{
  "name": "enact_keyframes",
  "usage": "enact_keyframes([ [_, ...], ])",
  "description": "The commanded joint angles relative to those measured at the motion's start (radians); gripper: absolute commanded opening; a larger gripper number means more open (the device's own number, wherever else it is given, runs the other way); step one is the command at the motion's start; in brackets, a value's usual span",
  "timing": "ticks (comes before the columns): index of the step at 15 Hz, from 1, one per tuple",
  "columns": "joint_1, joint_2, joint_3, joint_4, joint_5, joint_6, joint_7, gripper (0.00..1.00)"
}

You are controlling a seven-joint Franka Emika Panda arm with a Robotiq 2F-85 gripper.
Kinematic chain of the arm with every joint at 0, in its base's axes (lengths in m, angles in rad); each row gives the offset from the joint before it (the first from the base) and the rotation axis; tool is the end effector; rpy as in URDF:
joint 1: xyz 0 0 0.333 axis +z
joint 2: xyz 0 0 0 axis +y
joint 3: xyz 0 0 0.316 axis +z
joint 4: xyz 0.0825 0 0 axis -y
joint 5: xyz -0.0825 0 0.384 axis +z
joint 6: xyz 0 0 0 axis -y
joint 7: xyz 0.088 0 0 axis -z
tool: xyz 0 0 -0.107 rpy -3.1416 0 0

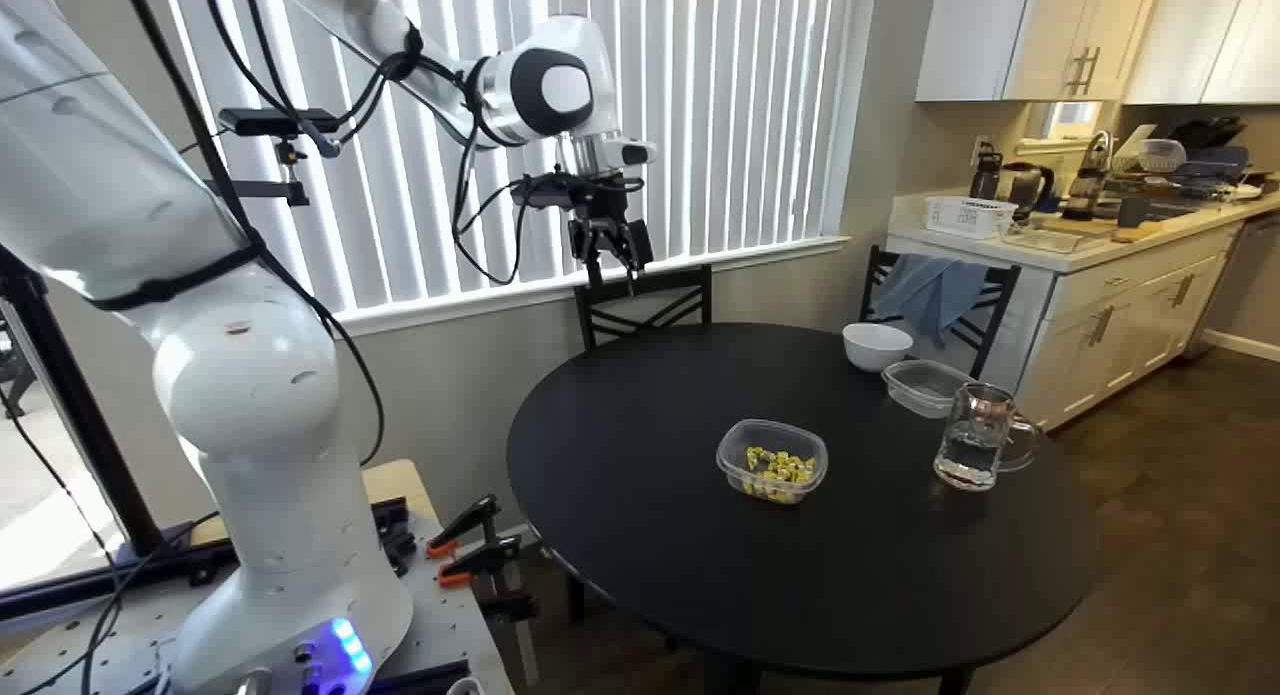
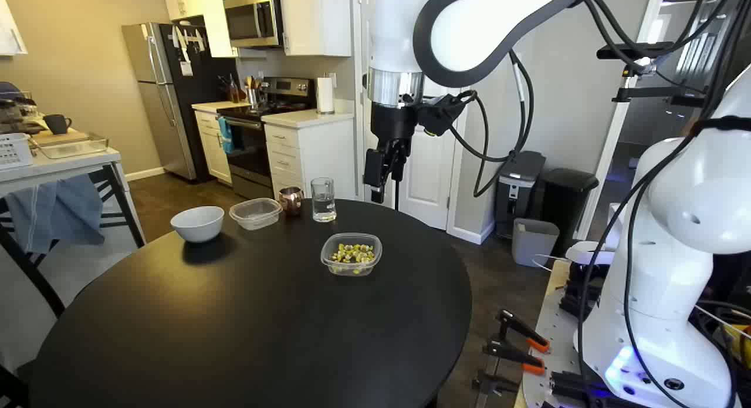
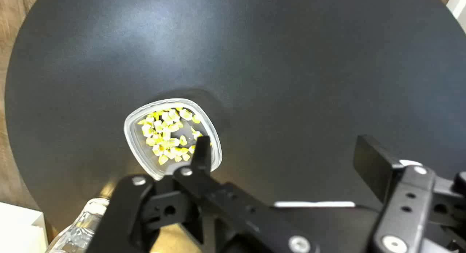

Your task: Pick up the clear lunch box with candy and pour out all the candy onto the table

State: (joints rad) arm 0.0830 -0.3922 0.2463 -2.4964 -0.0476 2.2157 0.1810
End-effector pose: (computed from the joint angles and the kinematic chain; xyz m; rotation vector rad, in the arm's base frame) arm 0.4056 0.1385 0.4310 3.0210 0.2448 0.1957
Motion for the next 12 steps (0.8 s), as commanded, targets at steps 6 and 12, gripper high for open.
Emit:
enact_keyframes([
  [6, 0.018, 0.002, -0.017, 0.002, -0.009, -0.003, 0.007, 1.00],
  [12, -0.023, 0.009, -0.027, -0.004, -0.051, 0.043, 0.044, 1.00],
])
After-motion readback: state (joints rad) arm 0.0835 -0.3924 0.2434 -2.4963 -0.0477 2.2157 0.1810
